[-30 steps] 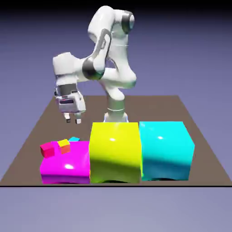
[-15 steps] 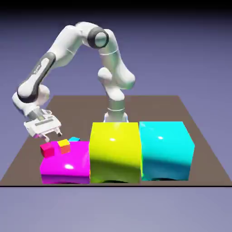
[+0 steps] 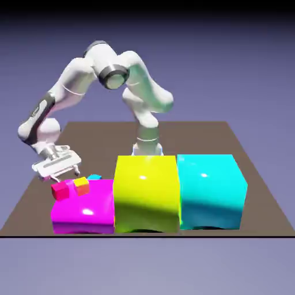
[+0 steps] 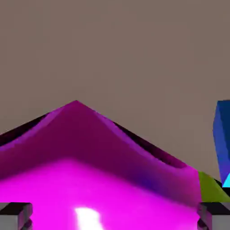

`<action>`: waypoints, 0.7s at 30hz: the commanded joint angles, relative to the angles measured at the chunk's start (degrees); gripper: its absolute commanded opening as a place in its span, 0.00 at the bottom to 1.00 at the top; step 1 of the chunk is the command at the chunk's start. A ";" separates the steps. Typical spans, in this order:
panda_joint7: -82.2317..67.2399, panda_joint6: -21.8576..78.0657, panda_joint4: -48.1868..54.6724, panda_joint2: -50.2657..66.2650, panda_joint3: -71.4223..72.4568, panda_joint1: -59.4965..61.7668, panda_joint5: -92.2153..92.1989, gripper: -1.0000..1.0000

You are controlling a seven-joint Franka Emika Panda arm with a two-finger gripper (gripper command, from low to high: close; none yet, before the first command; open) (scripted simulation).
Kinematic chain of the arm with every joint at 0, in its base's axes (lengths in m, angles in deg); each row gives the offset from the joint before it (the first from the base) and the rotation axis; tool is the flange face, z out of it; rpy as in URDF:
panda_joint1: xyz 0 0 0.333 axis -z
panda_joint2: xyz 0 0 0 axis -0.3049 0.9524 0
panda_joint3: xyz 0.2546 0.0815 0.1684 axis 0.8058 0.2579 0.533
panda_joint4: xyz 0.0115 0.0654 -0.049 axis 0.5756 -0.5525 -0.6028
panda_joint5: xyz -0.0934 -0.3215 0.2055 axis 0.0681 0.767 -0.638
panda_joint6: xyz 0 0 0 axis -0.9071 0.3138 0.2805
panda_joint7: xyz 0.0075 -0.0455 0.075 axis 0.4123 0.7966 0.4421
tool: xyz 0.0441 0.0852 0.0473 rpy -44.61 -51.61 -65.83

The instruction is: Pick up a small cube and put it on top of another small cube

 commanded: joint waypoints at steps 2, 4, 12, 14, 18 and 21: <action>-1.36 -1.37 -2.25 -0.13 -3.26 -4.16 1.11 0.50; -2.72 -2.73 -4.50 -0.26 -6.53 -8.31 2.22 0.50; -7.22 -9.20 -12.34 -2.55 -15.37 -21.71 7.48 0.50; -8.88 -10.81 -12.83 -0.11 -11.22 -20.98 3.29 0.50; -10.86 -12.73 -13.41 2.82 -6.26 -20.10 -1.73 0.00; -9.20 -11.13 -12.92 0.37 -10.40 -20.84 2.46 0.00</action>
